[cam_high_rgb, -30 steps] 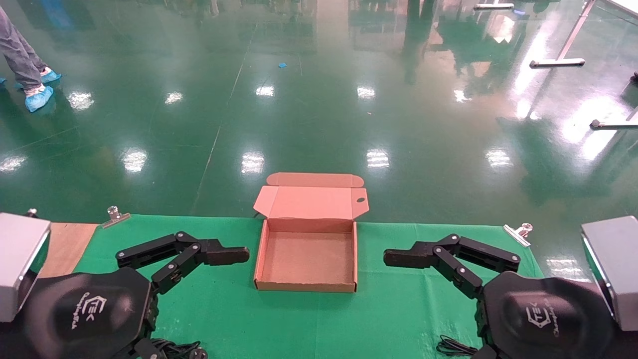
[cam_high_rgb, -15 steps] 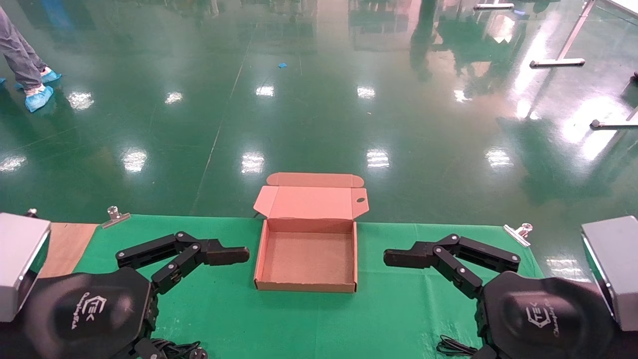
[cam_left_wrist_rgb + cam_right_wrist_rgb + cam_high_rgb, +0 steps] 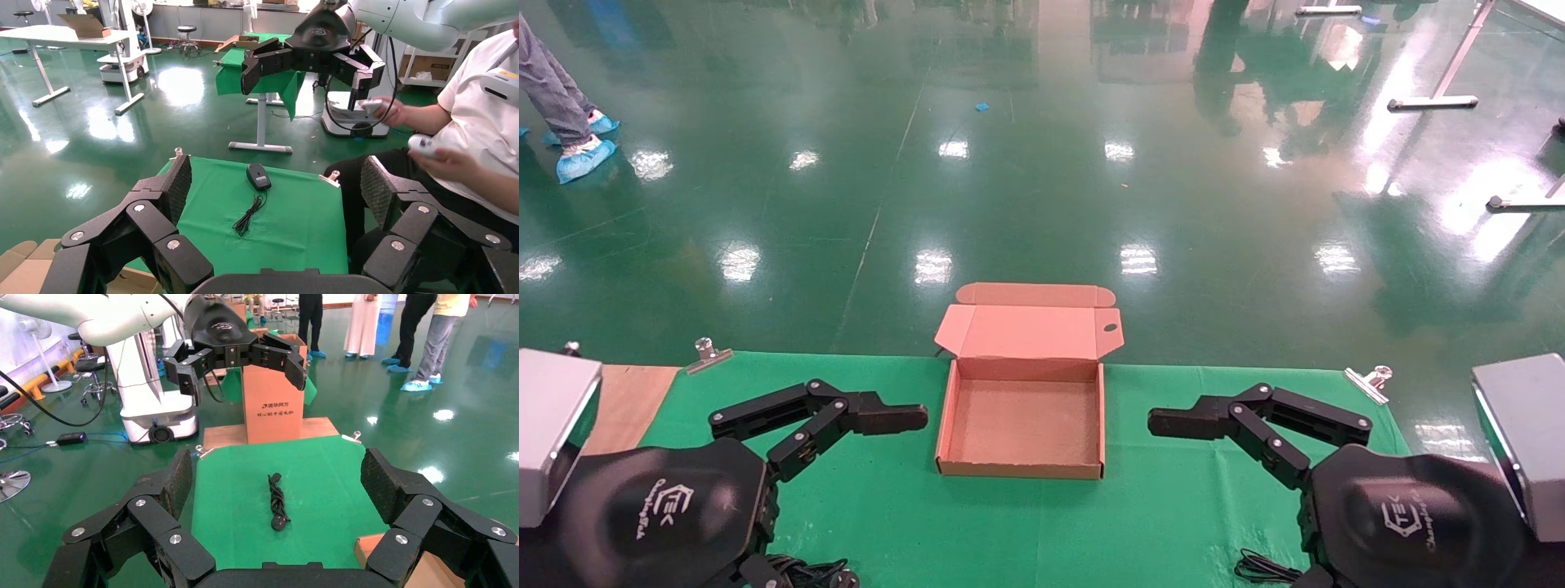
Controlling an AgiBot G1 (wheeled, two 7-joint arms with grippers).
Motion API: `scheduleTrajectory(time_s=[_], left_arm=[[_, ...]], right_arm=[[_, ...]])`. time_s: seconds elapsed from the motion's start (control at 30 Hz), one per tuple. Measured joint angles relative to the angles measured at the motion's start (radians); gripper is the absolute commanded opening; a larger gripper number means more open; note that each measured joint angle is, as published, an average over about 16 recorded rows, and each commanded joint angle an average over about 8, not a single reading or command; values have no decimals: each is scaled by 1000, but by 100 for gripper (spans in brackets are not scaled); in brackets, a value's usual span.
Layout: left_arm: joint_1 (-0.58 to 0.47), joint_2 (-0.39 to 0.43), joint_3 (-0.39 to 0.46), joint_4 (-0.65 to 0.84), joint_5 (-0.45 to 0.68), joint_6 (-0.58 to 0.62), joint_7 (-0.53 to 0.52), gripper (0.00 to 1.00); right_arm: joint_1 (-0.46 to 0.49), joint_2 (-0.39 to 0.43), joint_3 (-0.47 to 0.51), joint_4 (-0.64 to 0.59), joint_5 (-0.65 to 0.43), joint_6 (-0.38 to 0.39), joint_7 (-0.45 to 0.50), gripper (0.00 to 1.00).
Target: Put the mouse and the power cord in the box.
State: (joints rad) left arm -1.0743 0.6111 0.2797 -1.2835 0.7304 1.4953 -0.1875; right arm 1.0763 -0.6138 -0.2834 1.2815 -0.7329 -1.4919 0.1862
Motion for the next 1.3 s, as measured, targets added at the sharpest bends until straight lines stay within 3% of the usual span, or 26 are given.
scheduleTrajectory(time_s=[0.33,0.57,0.97,1.3], left_arm=[[-6,-5,7,-7,20,5,2,100],[-44,-16,48,-23,115,28,8,100],[-150,-7,214,24,445,67,63,100],[-252,76,359,186,755,40,198,100]], right_arm=[[13,2,-6,12,-22,-5,-8,100],[66,11,-52,37,-135,-26,-13,100],[258,-9,-288,65,-555,-71,-27,100],[395,-87,-520,54,-906,-61,-19,100]])
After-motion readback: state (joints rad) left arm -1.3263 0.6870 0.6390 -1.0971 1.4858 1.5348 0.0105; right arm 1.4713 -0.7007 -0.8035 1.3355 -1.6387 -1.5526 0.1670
